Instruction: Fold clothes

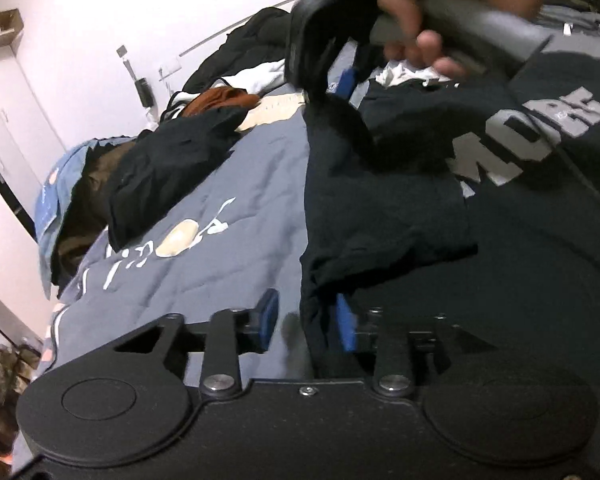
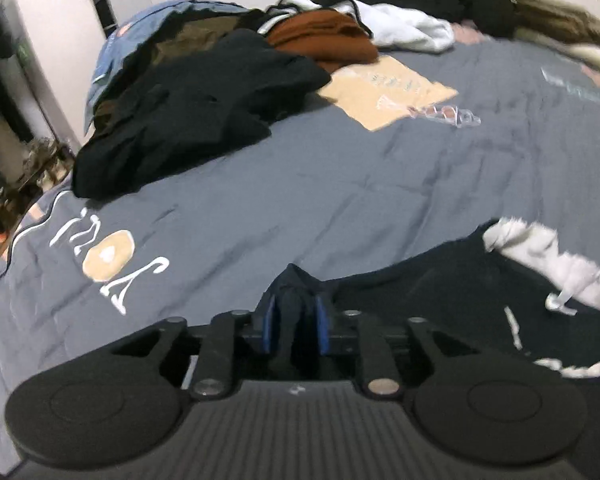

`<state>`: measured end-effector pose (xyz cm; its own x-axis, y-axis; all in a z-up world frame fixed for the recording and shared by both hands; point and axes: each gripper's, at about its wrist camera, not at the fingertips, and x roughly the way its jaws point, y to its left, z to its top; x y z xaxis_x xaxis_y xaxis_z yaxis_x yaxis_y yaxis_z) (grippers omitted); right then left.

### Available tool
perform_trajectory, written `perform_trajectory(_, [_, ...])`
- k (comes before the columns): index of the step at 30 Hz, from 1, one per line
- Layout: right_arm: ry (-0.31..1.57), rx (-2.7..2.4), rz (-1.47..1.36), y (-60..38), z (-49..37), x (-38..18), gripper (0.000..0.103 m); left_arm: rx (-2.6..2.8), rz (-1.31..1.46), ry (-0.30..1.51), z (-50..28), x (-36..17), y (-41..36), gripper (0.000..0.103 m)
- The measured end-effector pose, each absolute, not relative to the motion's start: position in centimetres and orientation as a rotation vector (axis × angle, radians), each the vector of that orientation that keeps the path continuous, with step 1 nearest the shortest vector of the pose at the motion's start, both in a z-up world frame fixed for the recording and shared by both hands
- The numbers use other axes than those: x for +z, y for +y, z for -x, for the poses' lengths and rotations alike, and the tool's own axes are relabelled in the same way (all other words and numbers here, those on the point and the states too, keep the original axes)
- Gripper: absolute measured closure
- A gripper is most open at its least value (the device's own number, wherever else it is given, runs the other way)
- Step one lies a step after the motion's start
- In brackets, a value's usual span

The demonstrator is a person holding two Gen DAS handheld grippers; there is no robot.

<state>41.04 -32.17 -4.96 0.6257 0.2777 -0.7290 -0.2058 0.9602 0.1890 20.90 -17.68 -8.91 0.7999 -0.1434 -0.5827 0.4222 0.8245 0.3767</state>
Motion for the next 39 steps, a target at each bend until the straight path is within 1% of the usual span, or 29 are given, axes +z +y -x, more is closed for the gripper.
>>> perform_trajectory(1, [0.817, 0.283, -0.120, -32.9, -40.2, -4.2, 0.066, -0.322, -0.514, 0.569, -20.9, -8.8, -17.6, 0.058])
perform_trajectory(3, [0.757, 0.283, -0.134, -34.5, -38.1, -2.7, 0.057, -0.320, -0.518, 0.567, -20.9, -8.9, -17.7, 0.053])
perform_trajectory(6, [0.708, 0.269, -0.073, -36.5, -35.2, -2.2, 0.054, -0.318, -0.523, 0.564, -20.9, -8.9, -17.7, 0.053])
perform_trajectory(10, [0.819, 0.210, -0.107, -38.7, -33.7, -4.6, 0.053, -0.315, -0.530, 0.559, -20.9, -9.0, -17.8, 0.052])
perform_trajectory(11, [0.850, 0.202, -0.131, -39.2, -33.4, -5.4, 0.053, -0.314, -0.532, 0.558, -20.9, -9.0, -17.8, 0.050])
perform_trajectory(13, [0.875, 0.194, -0.159, -39.2, -33.1, -6.7, 0.053, -0.313, -0.536, 0.556, -20.9, -9.1, -17.9, 0.041])
perform_trajectory(18, [0.882, 0.195, -0.195, -37.8, -33.8, -8.8, 0.053, -0.313, -0.539, 0.556, -20.9, -9.2, -17.9, 0.040])
perform_trajectory(19, [0.867, 0.192, -0.193, -37.5, -33.8, -8.8, 0.057, -0.313, -0.538, 0.557, -20.9, -9.2, -17.9, 0.040])
perform_trajectory(20, [0.850, 0.191, -0.191, -37.4, -33.9, -8.7, 0.065, -0.314, -0.538, 0.559, -21.0, -9.3, -17.8, 0.040])
perform_trajectory(21, [0.843, 0.191, -0.209, -37.4, -33.8, -8.4, 0.086, -0.315, -0.538, 0.559, -21.0, -9.3, -17.8, 0.040])
perform_trajectory(22, [0.841, 0.192, -0.235, -37.5, -33.7, -8.0, 0.093, -0.314, -0.539, 0.559, -21.0, -9.3, -17.8, 0.040])
perform_trajectory(26, [0.782, 0.181, -0.311, -38.8, -31.9, -5.1, 0.095, -0.306, -0.544, 0.562, -21.0, -9.4, -17.8, 0.040])
perform_trajectory(29, [0.765, 0.117, -0.269, -40.0, -31.0, -3.3, 0.095, -0.301, -0.564, 0.556, -20.9, -9.5, -18.0, 0.040])
perform_trajectory(32, [0.941, 0.079, -0.096, -39.6, -33.0, -5.9, 0.092, -0.303, -0.597, 0.542, -20.7, -9.8, -18.2, 0.040])
perform_trajectory(34, [0.991, 0.072, 0.007, -39.0, -33.6, -7.0, 0.089, -0.305, -0.611, 0.532, -20.6, -9.8, -18.3, 0.040])
perform_trajectory(35, [0.962, 0.074, 0.025, -38.8, -33.5, -6.4, 0.088, -0.306, -0.613, 0.526, -20.6, -9.9, -18.3, 0.040])
perform_trajectory(36, [0.916, 0.073, 0.026, -38.7, -33.2, -5.6, 0.085, -0.306, -0.621, 0.518, -20.5, -10.0, -18.4, 0.040])
perform_trajectory(38, [0.835, 0.094, 0.027, -38.1, -33.0, -3.9, 0.076, -0.307, -0.645, 0.502, -20.3, -10.2, -18.9, 0.040])
perform_trajectory(39, [0.807, 0.127, 0.026, -37.5, -33.4, -3.2, 0.067, -0.307, -0.656, 0.494, -20.2, -10.4, -19.2, 0.040])
